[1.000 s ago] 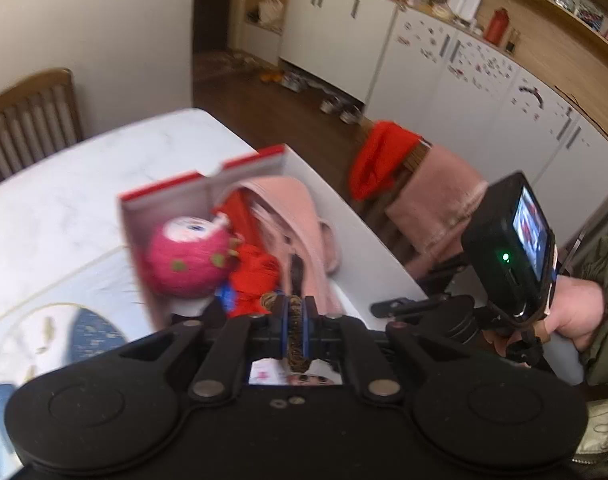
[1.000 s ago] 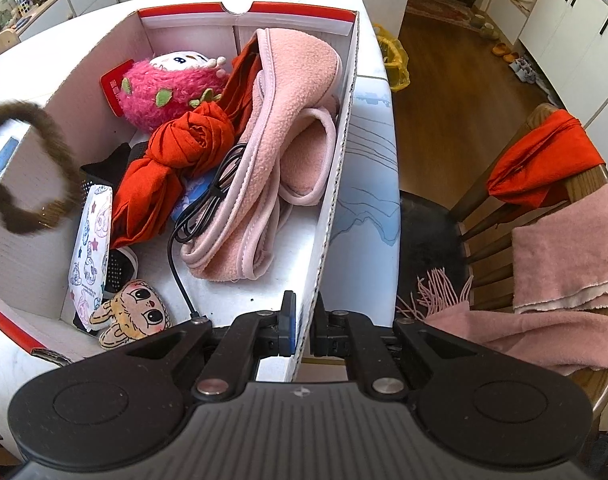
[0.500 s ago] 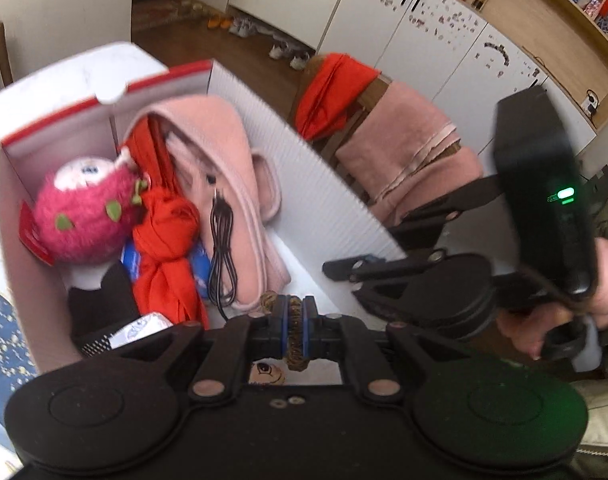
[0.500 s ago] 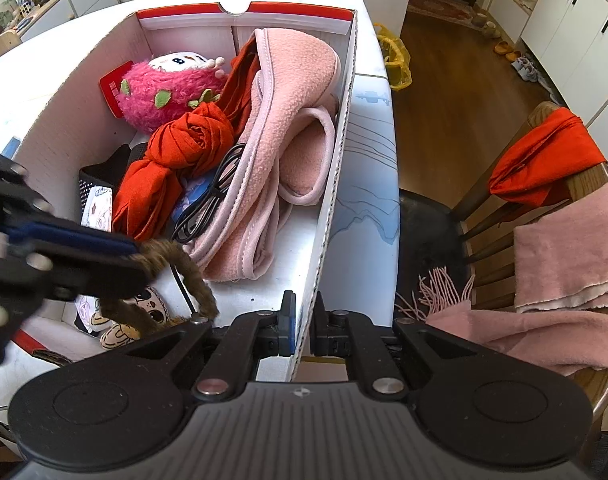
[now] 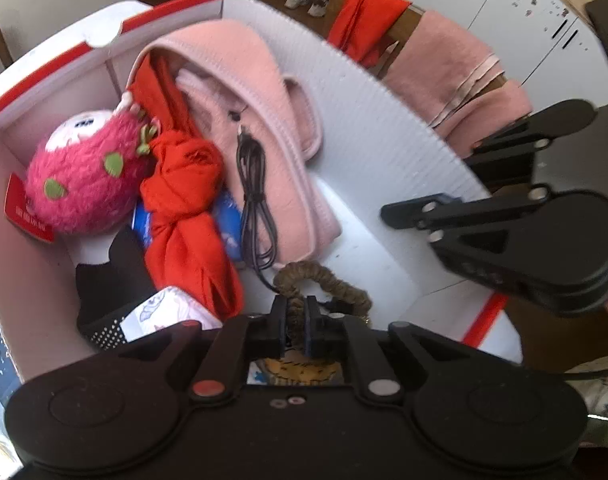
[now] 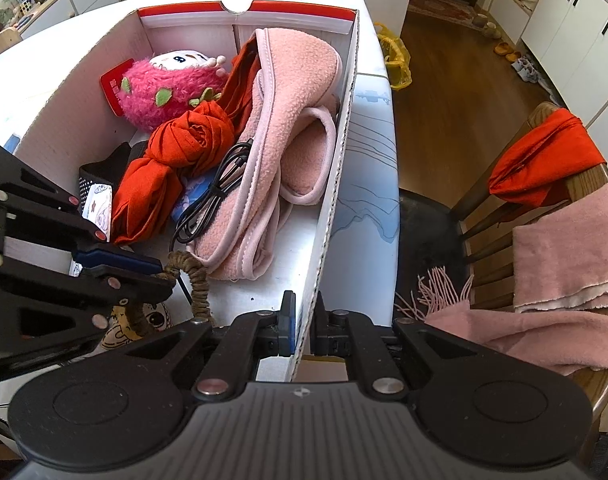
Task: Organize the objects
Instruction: 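Carry the bracelet into the shoebox and open the left gripper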
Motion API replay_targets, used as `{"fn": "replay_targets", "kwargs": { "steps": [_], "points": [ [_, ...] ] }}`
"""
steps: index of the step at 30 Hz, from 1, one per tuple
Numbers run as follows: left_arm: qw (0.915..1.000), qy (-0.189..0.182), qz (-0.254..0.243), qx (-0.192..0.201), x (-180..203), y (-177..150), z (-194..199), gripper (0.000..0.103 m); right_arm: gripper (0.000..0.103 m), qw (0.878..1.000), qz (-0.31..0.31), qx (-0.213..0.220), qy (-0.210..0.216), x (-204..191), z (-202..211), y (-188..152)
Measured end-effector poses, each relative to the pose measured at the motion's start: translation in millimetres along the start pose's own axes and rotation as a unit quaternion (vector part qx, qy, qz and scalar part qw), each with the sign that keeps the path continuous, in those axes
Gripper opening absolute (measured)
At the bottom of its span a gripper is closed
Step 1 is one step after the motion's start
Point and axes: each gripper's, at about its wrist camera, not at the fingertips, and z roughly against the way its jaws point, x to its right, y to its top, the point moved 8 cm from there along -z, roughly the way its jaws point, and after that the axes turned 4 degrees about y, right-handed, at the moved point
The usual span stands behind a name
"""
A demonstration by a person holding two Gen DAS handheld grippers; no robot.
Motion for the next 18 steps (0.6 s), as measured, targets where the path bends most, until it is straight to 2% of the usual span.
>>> {"fn": "replay_targets", "kwargs": {
  "steps": [2,5,18],
  "points": [
    [1.0000,0.002,0.004,-0.008,-3,-2,-3,0.014,0.006,1.000,0.000,0.000,0.000,0,0,0],
    [0.9999,0.000,0.008,-0.014,-6,-6,-5,0.017,0.006,1.000,0.000,-0.001,0.000,0,0,0],
    [0.9995,-0.003,0.018,0.026,-15,-13,27,0.034,0.006,1.000,0.002,-0.001,-0.005,-2,2,-2]
  ]
}}
